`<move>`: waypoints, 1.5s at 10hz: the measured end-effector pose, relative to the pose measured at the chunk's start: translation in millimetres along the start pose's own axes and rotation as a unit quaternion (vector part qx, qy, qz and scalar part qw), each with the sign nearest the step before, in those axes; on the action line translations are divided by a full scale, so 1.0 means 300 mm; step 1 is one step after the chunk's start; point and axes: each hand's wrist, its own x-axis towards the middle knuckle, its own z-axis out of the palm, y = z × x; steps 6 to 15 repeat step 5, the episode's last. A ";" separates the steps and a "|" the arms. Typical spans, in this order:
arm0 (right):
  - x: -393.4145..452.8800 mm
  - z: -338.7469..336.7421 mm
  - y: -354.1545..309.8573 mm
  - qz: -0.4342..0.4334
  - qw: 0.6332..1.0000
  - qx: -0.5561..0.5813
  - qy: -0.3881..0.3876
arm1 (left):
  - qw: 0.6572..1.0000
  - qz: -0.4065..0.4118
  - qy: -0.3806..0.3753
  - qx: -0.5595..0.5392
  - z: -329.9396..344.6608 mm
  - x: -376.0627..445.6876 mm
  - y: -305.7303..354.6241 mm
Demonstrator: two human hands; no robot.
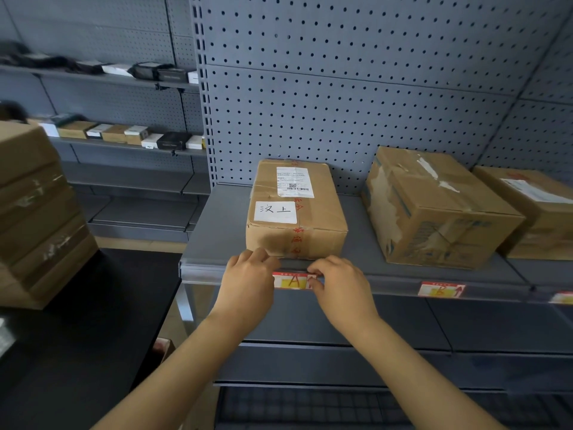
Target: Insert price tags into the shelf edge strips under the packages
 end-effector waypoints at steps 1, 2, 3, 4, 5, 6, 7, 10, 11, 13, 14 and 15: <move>-0.029 -0.047 -0.012 -0.003 1.000 0.004 0.002 | 1.000 0.011 -0.004 0.020 -0.046 -0.014 0.016; -0.074 -0.110 -0.022 -0.009 1.000 0.008 0.014 | 1.000 0.013 0.005 0.023 -0.115 -0.049 0.055; -0.130 -0.184 -0.017 -0.029 0.999 0.001 0.029 | 0.999 0.017 0.021 0.041 -0.180 -0.093 0.115; -0.201 -0.270 -0.010 -0.047 0.999 0.000 0.028 | 0.997 0.024 0.015 0.076 -0.270 -0.136 0.197; -0.266 -0.376 0.006 -0.067 0.996 0.010 0.057 | 0.992 0.029 0.041 0.117 -0.356 -0.169 0.285; -0.266 -0.376 0.006 -0.067 0.996 0.010 0.057 | 0.992 0.029 0.041 0.117 -0.356 -0.169 0.285; -0.266 -0.376 0.006 -0.067 0.996 0.010 0.057 | 0.992 0.029 0.041 0.117 -0.356 -0.169 0.285; -0.266 -0.376 0.006 -0.067 0.996 0.010 0.057 | 0.992 0.029 0.041 0.117 -0.356 -0.169 0.285; -0.266 -0.376 0.006 -0.067 0.996 0.010 0.057 | 0.992 0.029 0.041 0.117 -0.356 -0.169 0.285; -0.266 -0.376 0.006 -0.067 0.996 0.010 0.057 | 0.992 0.029 0.041 0.117 -0.356 -0.169 0.285; -0.266 -0.376 0.006 -0.067 0.996 0.010 0.057 | 0.992 0.029 0.041 0.117 -0.356 -0.169 0.285; -0.266 -0.376 0.006 -0.067 0.996 0.010 0.057 | 0.992 0.029 0.041 0.117 -0.356 -0.169 0.285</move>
